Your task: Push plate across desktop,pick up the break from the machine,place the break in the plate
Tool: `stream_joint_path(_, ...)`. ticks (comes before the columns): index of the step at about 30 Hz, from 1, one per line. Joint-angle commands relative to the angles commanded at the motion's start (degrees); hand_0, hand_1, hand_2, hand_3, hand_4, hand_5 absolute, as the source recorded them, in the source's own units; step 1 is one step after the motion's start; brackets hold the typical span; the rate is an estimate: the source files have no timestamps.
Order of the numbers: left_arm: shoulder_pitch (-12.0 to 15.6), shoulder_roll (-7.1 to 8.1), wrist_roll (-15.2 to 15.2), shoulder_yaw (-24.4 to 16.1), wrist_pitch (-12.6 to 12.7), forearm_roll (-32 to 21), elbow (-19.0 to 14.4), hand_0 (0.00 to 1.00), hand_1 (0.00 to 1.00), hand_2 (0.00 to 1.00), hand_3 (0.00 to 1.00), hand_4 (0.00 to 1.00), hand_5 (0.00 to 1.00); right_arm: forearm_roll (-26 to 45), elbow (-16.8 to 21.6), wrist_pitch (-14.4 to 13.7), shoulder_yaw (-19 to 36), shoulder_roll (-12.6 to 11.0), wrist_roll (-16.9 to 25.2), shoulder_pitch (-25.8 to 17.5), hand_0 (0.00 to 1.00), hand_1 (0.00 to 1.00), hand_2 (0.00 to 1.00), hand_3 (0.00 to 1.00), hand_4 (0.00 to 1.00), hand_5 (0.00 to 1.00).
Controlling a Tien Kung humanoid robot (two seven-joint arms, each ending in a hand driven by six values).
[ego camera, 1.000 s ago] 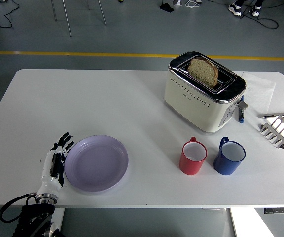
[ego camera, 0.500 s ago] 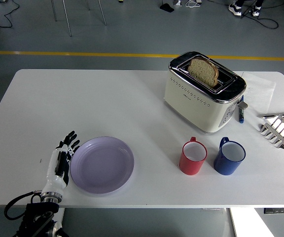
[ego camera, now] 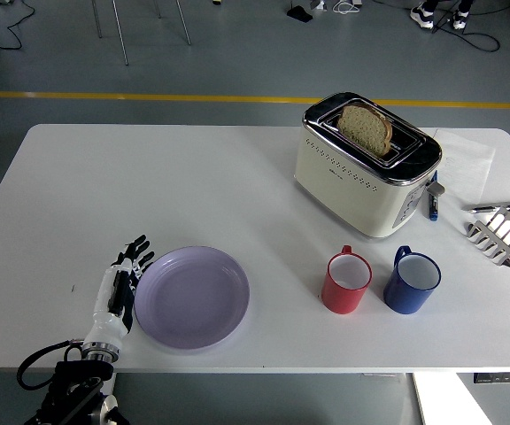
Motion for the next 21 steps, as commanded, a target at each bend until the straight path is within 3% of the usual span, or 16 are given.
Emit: stream_joint_path(21, -1.85, 0.64, 0.46, 4.22, -1.28, -2.00, 0.56, 0.828, 0.868, 0.916, 0.867, 0.607, 0.998, -0.01, -0.09, -0.02, -0.07, 0.17, 0.02, -0.08, 0.706, 0.644, 0.656, 0.626, 0.492, 0.509)
